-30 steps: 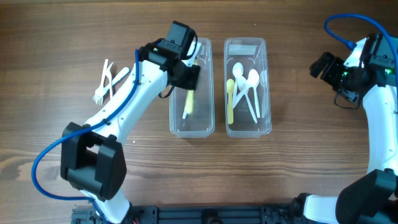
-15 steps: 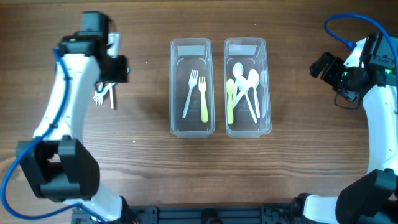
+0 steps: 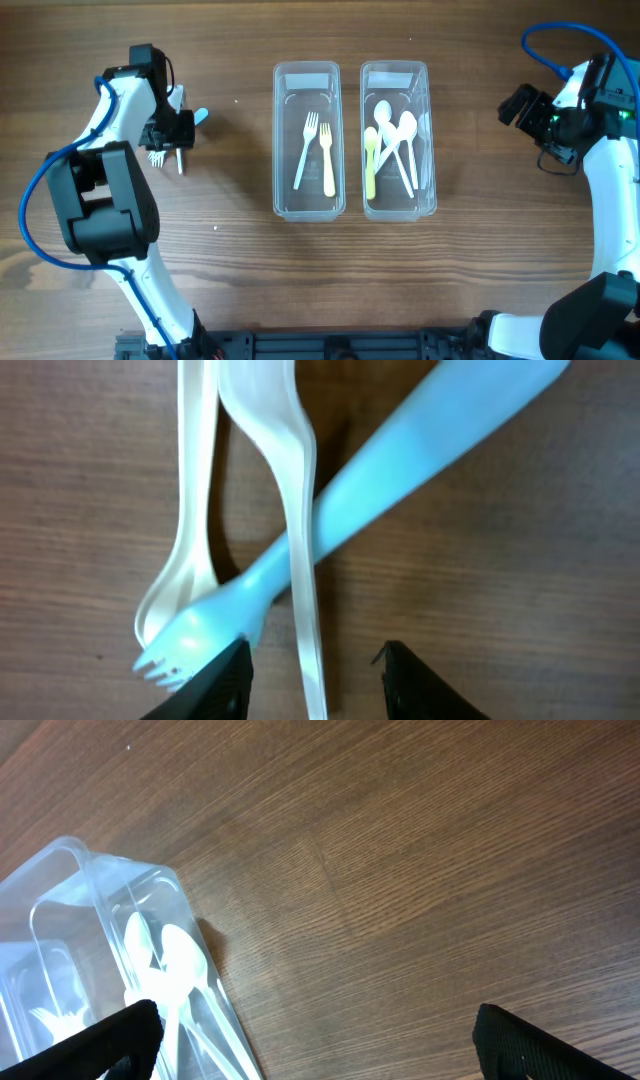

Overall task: Pack container
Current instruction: 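Reach the left gripper to the crossed white and blue forks and grasp a white fork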

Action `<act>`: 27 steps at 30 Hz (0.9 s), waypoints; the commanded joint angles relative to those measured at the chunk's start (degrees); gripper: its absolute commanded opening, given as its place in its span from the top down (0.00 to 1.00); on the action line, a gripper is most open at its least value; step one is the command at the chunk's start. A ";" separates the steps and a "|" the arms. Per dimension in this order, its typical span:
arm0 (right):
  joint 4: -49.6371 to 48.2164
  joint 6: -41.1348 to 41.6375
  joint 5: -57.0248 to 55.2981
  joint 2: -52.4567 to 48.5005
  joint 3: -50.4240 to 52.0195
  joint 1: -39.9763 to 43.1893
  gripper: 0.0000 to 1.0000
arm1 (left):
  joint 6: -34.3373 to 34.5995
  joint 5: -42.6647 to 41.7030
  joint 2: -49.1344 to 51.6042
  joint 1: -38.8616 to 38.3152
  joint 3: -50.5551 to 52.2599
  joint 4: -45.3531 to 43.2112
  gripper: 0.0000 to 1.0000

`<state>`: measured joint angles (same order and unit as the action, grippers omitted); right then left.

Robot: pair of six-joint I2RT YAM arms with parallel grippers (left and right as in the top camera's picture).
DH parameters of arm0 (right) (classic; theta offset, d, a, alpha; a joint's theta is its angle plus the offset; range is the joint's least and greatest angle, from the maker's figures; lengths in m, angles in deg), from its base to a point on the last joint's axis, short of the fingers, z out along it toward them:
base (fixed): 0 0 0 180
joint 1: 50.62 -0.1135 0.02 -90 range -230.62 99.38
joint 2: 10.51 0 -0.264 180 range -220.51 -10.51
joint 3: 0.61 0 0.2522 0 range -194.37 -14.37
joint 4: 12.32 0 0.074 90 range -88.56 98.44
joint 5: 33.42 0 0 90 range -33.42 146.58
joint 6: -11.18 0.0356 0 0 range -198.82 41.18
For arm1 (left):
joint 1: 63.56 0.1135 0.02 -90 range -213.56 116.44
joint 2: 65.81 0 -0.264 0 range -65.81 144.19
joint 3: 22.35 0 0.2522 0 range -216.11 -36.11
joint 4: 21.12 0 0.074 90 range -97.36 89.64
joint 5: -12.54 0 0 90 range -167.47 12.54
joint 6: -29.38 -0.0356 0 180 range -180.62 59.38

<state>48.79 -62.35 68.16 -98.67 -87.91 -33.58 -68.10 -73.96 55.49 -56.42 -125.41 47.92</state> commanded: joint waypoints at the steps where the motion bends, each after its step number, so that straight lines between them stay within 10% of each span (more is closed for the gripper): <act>1: 0.07 0.20 0.46 -0.72 0.04 -0.13 0.00 | -1.14 -0.87 0.48 -0.15 -0.15 -2.10 0.57; 27: 1.18 0.09 0.46 -0.72 0.04 -0.13 0.00 | -1.05 -0.85 -2.08 -0.15 2.43 -1.05 0.96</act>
<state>49.95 -62.35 68.16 -98.67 -87.91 -33.58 -68.93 -74.15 55.49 -56.42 -122.63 45.15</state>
